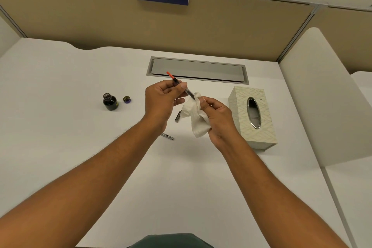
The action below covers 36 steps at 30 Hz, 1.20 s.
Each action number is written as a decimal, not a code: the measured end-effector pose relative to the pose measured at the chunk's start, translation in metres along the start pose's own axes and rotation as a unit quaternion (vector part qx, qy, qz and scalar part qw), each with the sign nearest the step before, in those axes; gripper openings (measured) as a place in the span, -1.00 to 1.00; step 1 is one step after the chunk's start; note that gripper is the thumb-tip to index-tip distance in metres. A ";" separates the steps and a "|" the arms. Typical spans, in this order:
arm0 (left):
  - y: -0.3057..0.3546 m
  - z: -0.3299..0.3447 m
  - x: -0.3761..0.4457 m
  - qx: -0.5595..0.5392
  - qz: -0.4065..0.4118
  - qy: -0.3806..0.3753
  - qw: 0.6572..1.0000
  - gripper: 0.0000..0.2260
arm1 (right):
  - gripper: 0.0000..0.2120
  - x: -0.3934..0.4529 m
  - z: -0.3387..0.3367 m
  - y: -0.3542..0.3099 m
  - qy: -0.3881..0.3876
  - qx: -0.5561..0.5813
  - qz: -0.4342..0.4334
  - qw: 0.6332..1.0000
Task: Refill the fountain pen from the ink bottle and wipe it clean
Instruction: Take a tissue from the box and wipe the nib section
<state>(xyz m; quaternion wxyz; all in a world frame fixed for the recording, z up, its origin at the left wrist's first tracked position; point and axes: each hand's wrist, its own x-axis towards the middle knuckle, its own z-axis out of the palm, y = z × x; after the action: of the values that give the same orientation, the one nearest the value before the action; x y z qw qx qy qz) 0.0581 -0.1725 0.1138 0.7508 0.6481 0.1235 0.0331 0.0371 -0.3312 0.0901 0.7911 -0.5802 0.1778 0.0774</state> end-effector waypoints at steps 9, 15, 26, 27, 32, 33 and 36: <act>0.004 -0.002 0.001 -0.057 -0.043 -0.023 0.997 -0.81 | -0.79 0.004 -0.006 0.011 0.076 -0.058 -0.051 0.994; -0.008 0.002 -0.002 -0.007 -0.057 -0.046 0.997 -0.81 | -0.66 -0.005 0.000 0.001 0.002 -0.075 -0.051 0.996; -0.006 -0.005 0.004 -0.020 -0.047 -0.040 0.998 -0.93 | -0.25 -0.008 -0.023 -0.010 -0.209 -0.001 0.005 0.978; -0.006 -0.005 0.004 -0.022 -0.047 -0.045 0.998 -0.92 | -0.25 -0.007 -0.023 -0.010 -0.208 -0.015 -0.005 0.978; -0.011 -0.005 0.004 -0.017 -0.053 -0.066 0.996 -0.85 | -0.55 -0.004 -0.018 -0.014 -0.109 -0.089 -0.073 0.987; -0.012 -0.005 0.003 -0.017 -0.055 -0.068 0.996 -0.84 | -0.63 -0.004 -0.016 -0.014 -0.085 -0.098 -0.089 0.988; -0.012 -0.004 0.002 -0.029 -0.055 -0.070 0.996 -0.85 | -0.79 -0.003 -0.011 -0.015 -0.032 -0.117 -0.119 0.985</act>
<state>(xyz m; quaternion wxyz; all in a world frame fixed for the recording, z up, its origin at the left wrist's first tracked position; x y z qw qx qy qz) 0.0578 -0.1702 0.1011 0.7768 0.6188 0.1052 -0.0503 0.0372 -0.3459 0.1016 0.7269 -0.6826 0.0716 0.0213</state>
